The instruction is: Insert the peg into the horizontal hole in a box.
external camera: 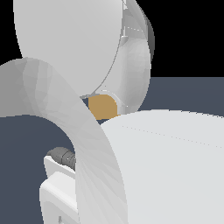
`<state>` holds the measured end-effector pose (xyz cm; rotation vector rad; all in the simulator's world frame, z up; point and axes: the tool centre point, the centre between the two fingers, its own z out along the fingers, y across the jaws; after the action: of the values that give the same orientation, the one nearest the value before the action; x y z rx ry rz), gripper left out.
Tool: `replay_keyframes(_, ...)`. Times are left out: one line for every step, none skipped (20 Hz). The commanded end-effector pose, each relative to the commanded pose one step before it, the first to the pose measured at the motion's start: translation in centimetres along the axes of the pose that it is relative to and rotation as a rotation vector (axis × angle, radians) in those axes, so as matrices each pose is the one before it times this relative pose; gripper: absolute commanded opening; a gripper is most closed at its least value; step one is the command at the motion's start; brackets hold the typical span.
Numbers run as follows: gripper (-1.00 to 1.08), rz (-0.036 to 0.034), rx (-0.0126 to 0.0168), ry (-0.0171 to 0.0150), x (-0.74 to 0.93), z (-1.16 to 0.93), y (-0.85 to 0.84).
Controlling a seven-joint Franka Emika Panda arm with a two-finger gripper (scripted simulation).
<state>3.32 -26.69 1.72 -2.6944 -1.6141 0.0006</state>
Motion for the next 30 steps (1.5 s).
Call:
replay_keyframes(-1.0,-0.00017,-0.00005,-0.00015,0.012,0.002,0.0)
replay_keyframes(-1.0,-0.00154,-0.00012,0.00003,0.07,-0.026,-0.002)
replay_keyframes(-1.0,-0.00437,-0.00001,-0.00003,0.192,-0.054,-0.003)
replay_keyframes(-1.0,-0.00747,-0.00003,-0.00005,0.333,-0.09,-0.007)
replay_keyframes(-1.0,-0.0104,-0.00005,-0.00007,0.463,-0.127,-0.01)
replay_keyframes(-1.0,-0.01339,-0.00006,-0.00009,0.596,-0.163,-0.014)
replay_keyframes(-1.0,-0.01637,-0.00007,-0.0001,0.729,-0.199,-0.018)
replay_keyframes(-1.0,-0.01937,-0.00008,-0.00012,0.862,-0.235,-0.024)
replay_keyframes(-1.0,-0.02238,-0.00009,-0.00013,0.996,-0.271,-0.029)
replay_keyframes(-1.0,-0.02539,-0.0001,-0.00014,1.13,-0.308,-0.035)
replay_keyframes(-1.0,-0.02843,-0.00011,-0.00014,1.265,-0.344,-0.043)
replay_keyframes(-1.0,-0.03149,-0.00012,-0.00014,1.401,-0.38,-0.05)
replay_keyframes(-1.0,-0.03458,-0.00013,-0.00014,1.539,-0.417,-0.059)
replay_keyframes(-1.0,-0.03729,-0.00013,-0.00013,1.66,-0.449,-0.068)
replay_keyframes(-1.0,-0.03873,-0.00013,-0.00012,1.724,-0.466,-0.074)
replay_keyframes(-1.0,-0.03944,-0.00012,-0.00011,1.756,-0.473,-0.079)
replay_keyframes(-1.0,-0.03968,-0.00011,-0.00008,1.767,-0.476,-0.084)
replay_keyframes(-1.0,-0.03977,-0.0001,-0.00005,1.772,-0.476,-0.088)
replay_keyframes(-1.0,-0.0396,-0.00009,-0.00003,1.765,-0.474,-0.091)
replay_keyframes(-1.0,-0.03717,-0.00008,-0.00003,1.657,-0.444,-0.086)
replay_keyframes(-1.0,-0.03442,-0.00007,-0.00002,1.534,-0.41,-0.08)
replay_keyframes(-1.0,-0.03167,-0.00004,0.00005,1.414,-0.378,-0.079)
replay_keyframes(-1.0,-0.02884,-0.00001,0.00012,1.291,-0.345,-0.077)
replay_keyframes(-1.0,-0.02601,0.0,0.00015,1.167,-0.311,-0.073)
replay_keyframes(-1.0,-0.02306,0.00001,0.00014,1.035,-0.276,-0.065)
replay_keyframes(-1.0,-0.01999,0.00001,0.00012,0.898,-0.239,-0.056)
replay_keyframes(-1.0,-0.01682,0.00001,0.00011,0.756,-0.201,-0.047)
replay_keyframes(-1.0,-0.01357,0.00001,0.0001,0.61,-0.162,-0.039)
replay_keyframes(-1.0,-0.01031,0.00002,0.00011,0.466,-0.124,-0.031)
replay_keyframes(-1.0,-0.00707,0.00002,0.00013,0.322,-0.086,-0.025)
